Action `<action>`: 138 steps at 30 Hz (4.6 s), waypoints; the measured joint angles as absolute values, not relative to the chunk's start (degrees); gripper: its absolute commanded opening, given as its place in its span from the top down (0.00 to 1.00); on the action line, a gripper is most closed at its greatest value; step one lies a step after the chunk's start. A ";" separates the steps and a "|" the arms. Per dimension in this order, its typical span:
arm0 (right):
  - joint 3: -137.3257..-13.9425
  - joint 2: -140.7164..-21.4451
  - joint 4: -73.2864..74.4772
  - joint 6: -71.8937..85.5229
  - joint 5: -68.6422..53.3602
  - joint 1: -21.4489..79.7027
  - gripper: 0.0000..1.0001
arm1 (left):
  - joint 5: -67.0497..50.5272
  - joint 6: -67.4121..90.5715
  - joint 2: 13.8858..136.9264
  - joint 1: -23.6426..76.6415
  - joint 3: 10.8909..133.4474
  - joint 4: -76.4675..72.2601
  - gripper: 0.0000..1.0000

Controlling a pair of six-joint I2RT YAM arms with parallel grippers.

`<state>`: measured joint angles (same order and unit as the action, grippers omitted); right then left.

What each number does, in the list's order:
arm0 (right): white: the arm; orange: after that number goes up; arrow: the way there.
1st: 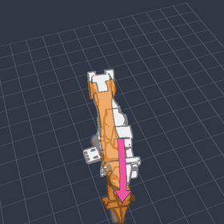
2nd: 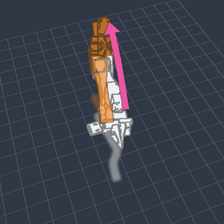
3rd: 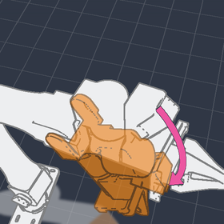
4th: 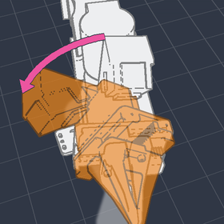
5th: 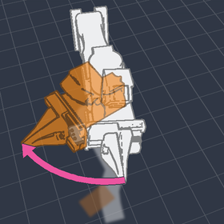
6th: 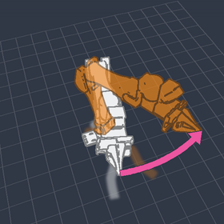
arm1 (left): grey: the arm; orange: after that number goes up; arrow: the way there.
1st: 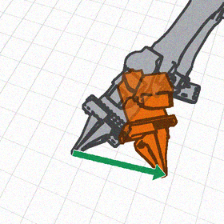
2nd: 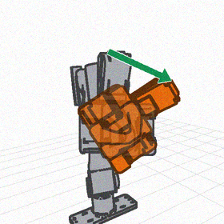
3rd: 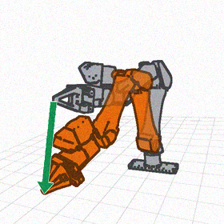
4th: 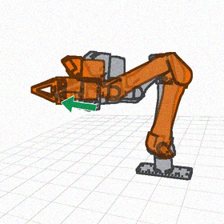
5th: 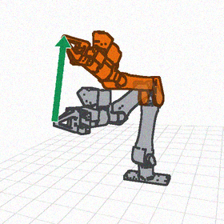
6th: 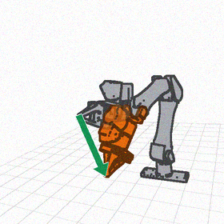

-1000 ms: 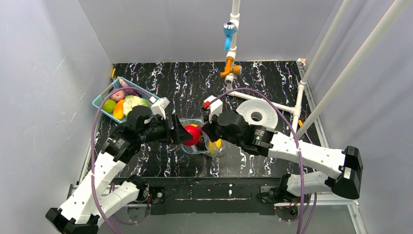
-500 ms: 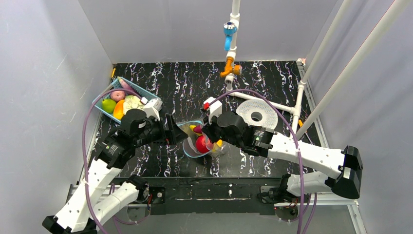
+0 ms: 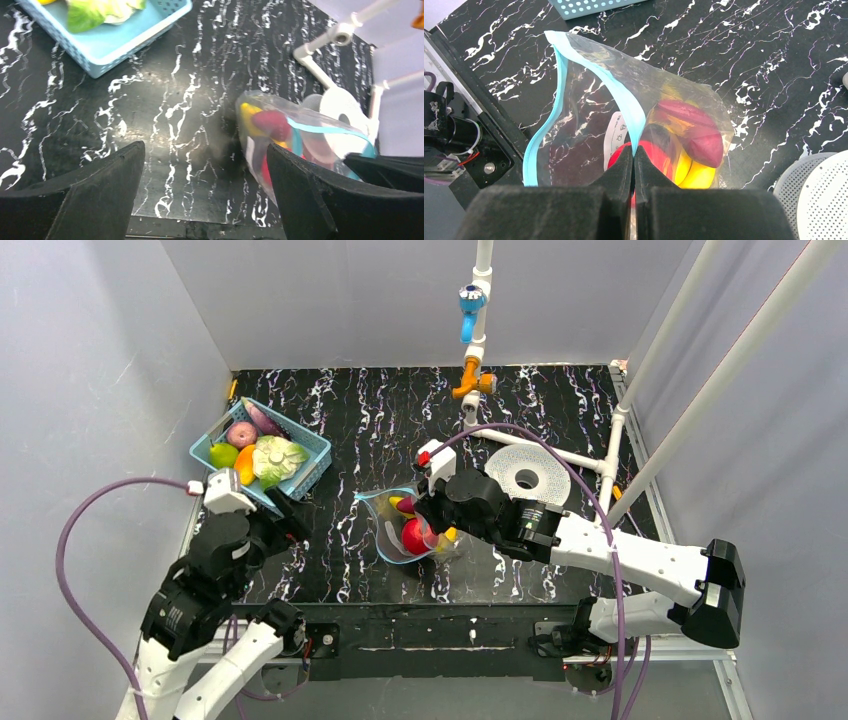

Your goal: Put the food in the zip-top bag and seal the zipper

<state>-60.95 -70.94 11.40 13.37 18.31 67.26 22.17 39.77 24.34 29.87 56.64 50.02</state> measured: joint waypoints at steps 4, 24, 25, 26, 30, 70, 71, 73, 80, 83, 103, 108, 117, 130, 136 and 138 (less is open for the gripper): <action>-60.95 -70.85 11.40 13.32 18.72 67.26 0.97 | 26.22 41.23 22.57 29.87 53.80 51.46 0.09; -60.95 -70.85 11.40 13.06 19.86 67.26 0.96 | 33.76 30.96 33.50 26.70 48.53 38.52 0.02; -60.95 -70.85 11.40 13.06 19.86 67.26 0.96 | 32.73 30.09 34.96 24.67 48.75 37.56 0.02; -60.95 -70.85 11.40 13.06 19.88 67.26 0.96 | 31.90 29.56 36.27 22.76 48.93 36.82 0.02; -60.95 -70.85 11.40 13.04 20.05 67.26 0.96 | 23.51 29.23 41.95 10.07 49.30 33.63 0.02; -56.31 -69.30 6.26 11.81 20.71 67.90 0.92 | 14.70 23.90 104.81 -19.86 80.05 6.22 0.11; -56.07 -69.10 6.22 11.77 20.73 67.90 0.92 | 16.43 22.81 105.82 -19.25 80.38 6.70 0.11; -55.99 -68.71 6.17 11.73 20.91 67.90 0.92 | 19.33 21.28 107.37 -18.31 80.77 7.16 0.12; -55.68 -67.59 5.80 11.57 21.15 67.90 0.92 | 28.60 18.59 114.15 -17.06 87.00 11.44 0.12; -55.64 -67.59 5.80 11.55 21.12 67.90 0.92 | 29.36 18.48 114.32 -17.06 87.18 12.25 0.12; -61.34 -74.50 10.66 12.34 19.05 67.90 0.99 | 37.01 14.06 100.82 -13.56 77.41 7.90 0.27; -66.00 -78.96 14.52 14.13 14.83 67.90 0.99 | 33.56 15.79 103.94 -17.08 80.03 8.27 0.26; -66.76 -80.53 16.60 16.45 7.22 67.92 0.99 | 27.92 17.39 113.80 -18.59 81.30 8.99 0.31; -67.72 -81.10 16.82 16.56 5.85 67.90 0.99 | 28.29 15.77 114.87 -17.47 82.19 9.41 0.80; -67.57 -80.84 16.56 16.53 6.02 67.90 0.99 | 31.03 13.89 107.85 -14.81 79.20 9.82 0.85; -67.00 -80.09 16.36 16.51 6.33 67.90 0.99 | 31.07 13.65 102.83 -13.98 77.87 10.72 0.86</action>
